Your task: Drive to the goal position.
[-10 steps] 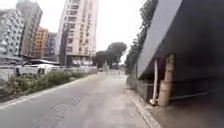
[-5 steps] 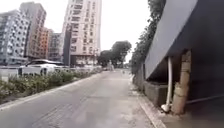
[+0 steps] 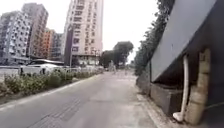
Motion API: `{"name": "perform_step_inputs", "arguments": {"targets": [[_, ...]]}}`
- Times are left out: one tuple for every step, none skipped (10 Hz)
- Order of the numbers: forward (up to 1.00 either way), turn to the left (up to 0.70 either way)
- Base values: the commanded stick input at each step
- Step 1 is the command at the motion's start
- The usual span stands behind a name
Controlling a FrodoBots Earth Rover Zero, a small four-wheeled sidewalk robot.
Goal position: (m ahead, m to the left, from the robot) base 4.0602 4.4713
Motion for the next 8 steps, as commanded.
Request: {"name": "perform_step_inputs", "arguments": {"targets": [[0.45, -0.27], [0.45, -0.27], [0.45, -0.27], [0.45, -0.27], [0.45, -0.27], [0.45, -0.27], [0.45, -0.27], [0.45, -0.27]]}}
